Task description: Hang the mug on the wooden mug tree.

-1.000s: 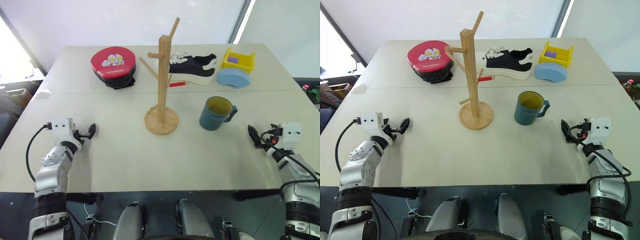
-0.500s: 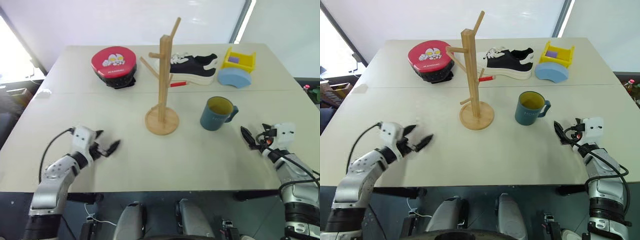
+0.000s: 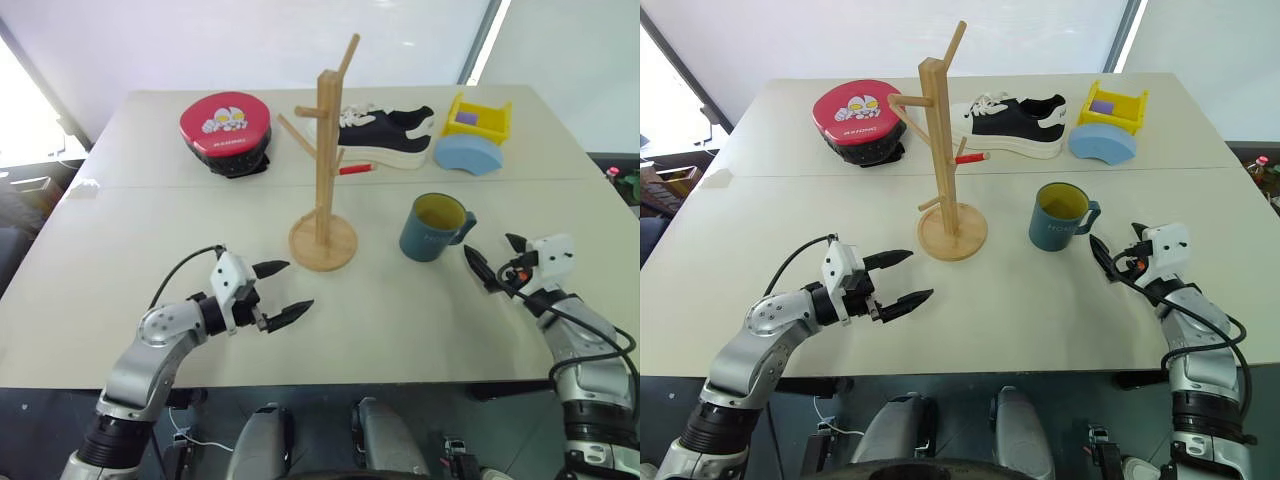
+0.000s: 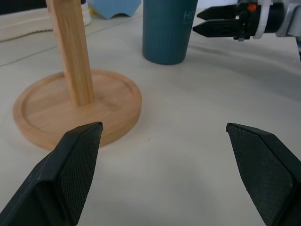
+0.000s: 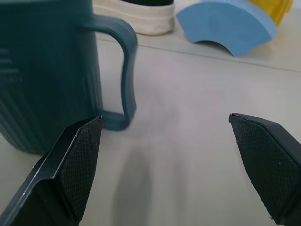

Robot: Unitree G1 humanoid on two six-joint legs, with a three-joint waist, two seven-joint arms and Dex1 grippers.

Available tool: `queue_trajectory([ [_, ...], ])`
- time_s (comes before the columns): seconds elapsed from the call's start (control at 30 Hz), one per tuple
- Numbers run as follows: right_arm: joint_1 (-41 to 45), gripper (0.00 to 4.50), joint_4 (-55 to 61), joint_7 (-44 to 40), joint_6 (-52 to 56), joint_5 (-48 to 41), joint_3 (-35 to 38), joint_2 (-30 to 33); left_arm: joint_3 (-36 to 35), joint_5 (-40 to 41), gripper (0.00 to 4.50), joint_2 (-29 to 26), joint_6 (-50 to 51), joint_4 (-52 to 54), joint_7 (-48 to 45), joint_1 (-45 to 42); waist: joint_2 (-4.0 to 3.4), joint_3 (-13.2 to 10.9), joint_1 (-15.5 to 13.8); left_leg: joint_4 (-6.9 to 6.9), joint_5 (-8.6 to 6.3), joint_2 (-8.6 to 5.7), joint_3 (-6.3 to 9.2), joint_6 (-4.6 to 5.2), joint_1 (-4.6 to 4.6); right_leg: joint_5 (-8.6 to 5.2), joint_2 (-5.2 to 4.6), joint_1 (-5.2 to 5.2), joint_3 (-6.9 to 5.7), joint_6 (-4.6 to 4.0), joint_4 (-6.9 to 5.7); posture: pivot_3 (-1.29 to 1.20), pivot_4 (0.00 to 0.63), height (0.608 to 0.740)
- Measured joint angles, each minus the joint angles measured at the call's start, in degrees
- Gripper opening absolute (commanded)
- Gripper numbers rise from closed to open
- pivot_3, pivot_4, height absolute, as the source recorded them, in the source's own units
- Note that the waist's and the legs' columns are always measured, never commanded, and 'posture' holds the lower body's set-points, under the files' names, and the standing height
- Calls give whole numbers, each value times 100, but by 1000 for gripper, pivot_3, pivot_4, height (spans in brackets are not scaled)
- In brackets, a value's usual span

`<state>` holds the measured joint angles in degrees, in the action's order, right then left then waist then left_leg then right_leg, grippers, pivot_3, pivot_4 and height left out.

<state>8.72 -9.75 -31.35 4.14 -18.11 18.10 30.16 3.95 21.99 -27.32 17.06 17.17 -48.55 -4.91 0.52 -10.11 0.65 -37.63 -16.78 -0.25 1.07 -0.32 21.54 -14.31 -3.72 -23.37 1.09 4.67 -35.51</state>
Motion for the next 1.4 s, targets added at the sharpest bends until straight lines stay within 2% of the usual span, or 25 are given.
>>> queue_trajectory([
  [0.53, 586, 4447, -867, -148, -294, 58, -209, -62, 193, 108, 4500, 2, 141, 205, -14, 69, 0, 0, 10, -2, 1, -1, -2, 1, -6, 2, 12, 6, -1, 3, 0, 0, 150, 735],
  [0.63, 768, 3647, -1115, -236, -357, 54, -223, -110, 195, 124, 4500, -32, 159, 225, -69, 53, 0, 0, 11, -1, 1, -1, -2, 1, -7, 8, 15, 6, -1, 13, -2, 0, 150, 735],
  [0.73, 926, 2210, -1274, -361, -405, 49, -252, -172, 199, 126, 4500, -66, 166, 232, -110, 3, 0, 0, 9, -2, 1, -1, -2, 2, -8, 8, 16, 8, -1, 15, -3, 0, 150, 735],
  [0.87, 1008, 71, -1365, -574, -406, 2, -322, -225, 198, 126, 4500, -69, 166, 237, -107, -29, 0, 0, 2, -2, 1, -1, -2, 2, -7, 10, 16, 8, -2, 18, -2, 0, 150, 735],
  [1.1, 848, 23, -1050, -744, -319, 10, -474, -200, 193, 124, 4500, -100, 166, 276, -101, -25, -2, -1, 1, -1, 1, -2, 0, 2, -6, 11, 15, 7, -2, 20, -3, 0, 150, 735],
  [1.23, 399, 23, 525, -1042, -199, 544, -1202, 295, 103, 123, 4500, -212, 161, 272, -99, -15, -8, -5, 21, 0, 1, 0, 0, 2, -5, 11, 16, 2, -2, 20, -4, 0, 150, 735],
  [1.4, 622, 23, 2085, -1163, 194, 795, -1632, 661, -28, 124, 4500, -300, 145, 257, -125, -27, -7, -5, 1, -9, 1, 2, 5, 1, -7, 9, 20, 5, -7, 15, -7, 0, 150, 735],
])
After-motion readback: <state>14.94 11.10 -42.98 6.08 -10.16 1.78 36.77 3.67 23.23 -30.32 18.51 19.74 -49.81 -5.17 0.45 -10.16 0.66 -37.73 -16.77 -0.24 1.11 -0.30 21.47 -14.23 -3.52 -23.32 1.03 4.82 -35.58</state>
